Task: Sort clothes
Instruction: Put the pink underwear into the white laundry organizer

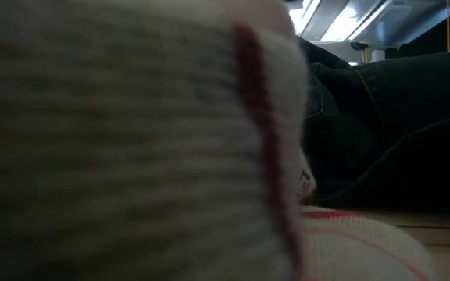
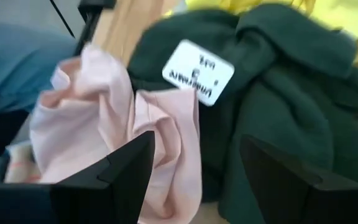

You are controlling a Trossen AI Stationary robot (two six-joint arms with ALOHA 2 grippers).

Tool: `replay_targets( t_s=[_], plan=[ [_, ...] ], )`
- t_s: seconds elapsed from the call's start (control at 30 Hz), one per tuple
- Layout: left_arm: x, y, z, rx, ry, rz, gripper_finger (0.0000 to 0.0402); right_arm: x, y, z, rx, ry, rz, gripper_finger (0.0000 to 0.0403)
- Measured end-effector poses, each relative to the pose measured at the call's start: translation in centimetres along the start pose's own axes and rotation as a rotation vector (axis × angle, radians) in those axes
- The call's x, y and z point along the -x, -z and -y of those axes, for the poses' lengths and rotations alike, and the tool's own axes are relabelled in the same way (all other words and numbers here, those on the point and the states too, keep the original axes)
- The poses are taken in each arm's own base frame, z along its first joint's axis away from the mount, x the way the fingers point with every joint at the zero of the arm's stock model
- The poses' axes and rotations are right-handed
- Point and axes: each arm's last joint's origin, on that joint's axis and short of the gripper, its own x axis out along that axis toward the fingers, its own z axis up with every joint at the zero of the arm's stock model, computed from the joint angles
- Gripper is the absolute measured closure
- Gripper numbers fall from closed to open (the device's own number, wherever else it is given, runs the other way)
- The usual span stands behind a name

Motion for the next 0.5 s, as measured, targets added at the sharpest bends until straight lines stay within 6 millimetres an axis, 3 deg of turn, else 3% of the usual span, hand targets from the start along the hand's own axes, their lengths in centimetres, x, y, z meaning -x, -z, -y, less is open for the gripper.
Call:
replay_targets(
  t_s=[0.3, 0.5],
  plan=[
    [0.0, 0.0, 0.0, 0.0, 0.0, 0.0, 0.0389, -2.8, 2.1, -0.1, 0.015, -0.012, -0.083, 0.0148],
    [0.0, 0.0, 0.0, 0.0, 0.0, 0.0, 0.0389, -3.8, 2.3, -0.5, -0.023, -0.109, -0.068, 0.0148]
  ],
)
